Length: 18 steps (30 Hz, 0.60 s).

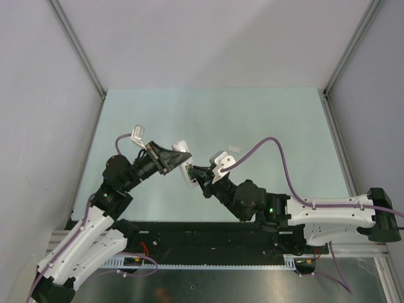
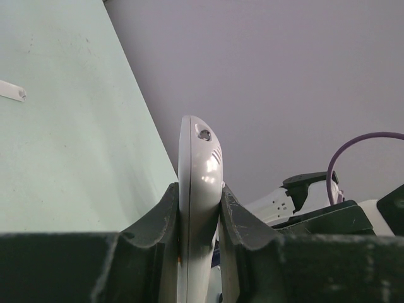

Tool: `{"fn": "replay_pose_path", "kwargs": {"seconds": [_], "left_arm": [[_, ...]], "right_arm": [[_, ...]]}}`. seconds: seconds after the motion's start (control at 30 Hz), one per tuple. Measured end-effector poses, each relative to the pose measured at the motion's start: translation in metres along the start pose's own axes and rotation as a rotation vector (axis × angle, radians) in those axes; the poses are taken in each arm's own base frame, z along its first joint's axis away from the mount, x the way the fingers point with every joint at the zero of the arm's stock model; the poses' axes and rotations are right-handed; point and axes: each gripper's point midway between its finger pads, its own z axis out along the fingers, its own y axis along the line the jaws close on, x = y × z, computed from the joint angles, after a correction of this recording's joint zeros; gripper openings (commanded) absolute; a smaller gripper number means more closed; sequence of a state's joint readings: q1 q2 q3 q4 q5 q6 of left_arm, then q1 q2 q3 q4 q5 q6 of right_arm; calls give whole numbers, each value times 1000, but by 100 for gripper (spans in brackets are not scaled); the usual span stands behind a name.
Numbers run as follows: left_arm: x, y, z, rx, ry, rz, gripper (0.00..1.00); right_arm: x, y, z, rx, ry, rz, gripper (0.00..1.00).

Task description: Load the batteries into the remote control

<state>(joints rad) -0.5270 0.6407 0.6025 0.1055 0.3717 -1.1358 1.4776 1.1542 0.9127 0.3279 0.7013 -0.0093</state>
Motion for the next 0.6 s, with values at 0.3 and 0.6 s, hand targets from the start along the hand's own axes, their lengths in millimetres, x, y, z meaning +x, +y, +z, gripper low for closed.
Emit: {"fn": "replay_pose_path", "kwargs": {"seconds": [0.3,0.6], "left_arm": [[0,0,-1,3,1,21,0],[-1,-5,-5,19,-7,38,0]], "right_arm": [[5,-4,6,-7,34,78,0],[11,0,15,-30,74,145,0]]}}
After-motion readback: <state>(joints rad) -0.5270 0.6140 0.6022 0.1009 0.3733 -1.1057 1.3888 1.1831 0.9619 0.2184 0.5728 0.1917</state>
